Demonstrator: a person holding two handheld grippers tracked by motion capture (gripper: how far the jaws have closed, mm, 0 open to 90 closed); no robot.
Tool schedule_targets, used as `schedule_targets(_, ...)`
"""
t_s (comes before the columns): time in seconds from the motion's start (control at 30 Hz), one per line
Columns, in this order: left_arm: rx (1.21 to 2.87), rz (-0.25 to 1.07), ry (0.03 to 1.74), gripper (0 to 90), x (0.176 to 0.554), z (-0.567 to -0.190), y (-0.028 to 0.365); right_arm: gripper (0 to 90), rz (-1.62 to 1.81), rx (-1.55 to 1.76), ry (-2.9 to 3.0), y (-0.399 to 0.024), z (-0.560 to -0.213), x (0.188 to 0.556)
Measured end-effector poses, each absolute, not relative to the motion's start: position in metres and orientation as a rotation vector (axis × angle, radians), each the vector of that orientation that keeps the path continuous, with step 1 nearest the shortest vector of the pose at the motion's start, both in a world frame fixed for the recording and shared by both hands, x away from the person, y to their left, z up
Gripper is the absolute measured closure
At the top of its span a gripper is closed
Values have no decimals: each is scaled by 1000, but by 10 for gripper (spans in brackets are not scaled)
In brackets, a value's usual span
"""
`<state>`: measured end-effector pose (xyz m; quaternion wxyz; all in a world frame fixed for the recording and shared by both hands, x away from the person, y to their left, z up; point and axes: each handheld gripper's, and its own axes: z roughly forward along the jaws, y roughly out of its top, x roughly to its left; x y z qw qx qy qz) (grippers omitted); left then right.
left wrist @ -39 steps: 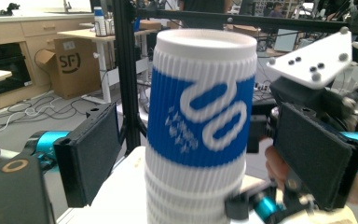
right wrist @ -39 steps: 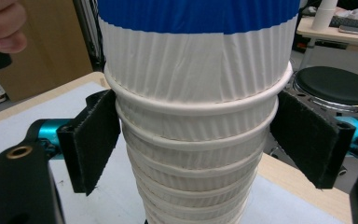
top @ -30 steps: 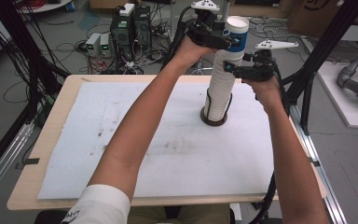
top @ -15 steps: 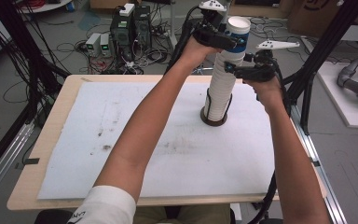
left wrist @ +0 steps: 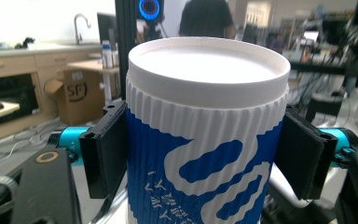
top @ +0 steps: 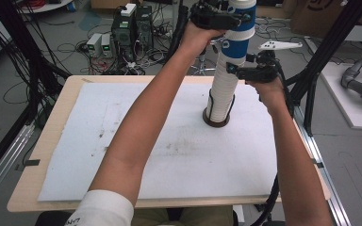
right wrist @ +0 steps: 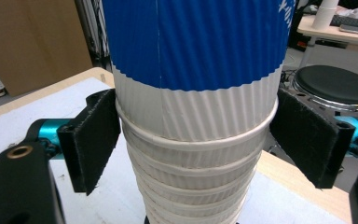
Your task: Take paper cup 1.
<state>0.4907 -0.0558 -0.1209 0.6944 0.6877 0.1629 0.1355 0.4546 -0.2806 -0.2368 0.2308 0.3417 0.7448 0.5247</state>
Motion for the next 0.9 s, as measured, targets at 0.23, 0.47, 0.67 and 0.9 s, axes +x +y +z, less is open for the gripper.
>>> schedule_targets(0.23,1510,312,364,256,484,-108,-27,163,1409,942,2036,-280,-236,452)
schedule_targets(0.47,1525,313,377,256,479,-123,17,158,1410,925,2036,-285,-235,443)
schedule_targets(0.67,1560,327,383,255,467,-148,57,157,1367,915,2080,-295,-239,432)
schedule_targets(0.9,1603,351,414,255,447,-188,99,157,1363,929,2107,-305,-257,414)
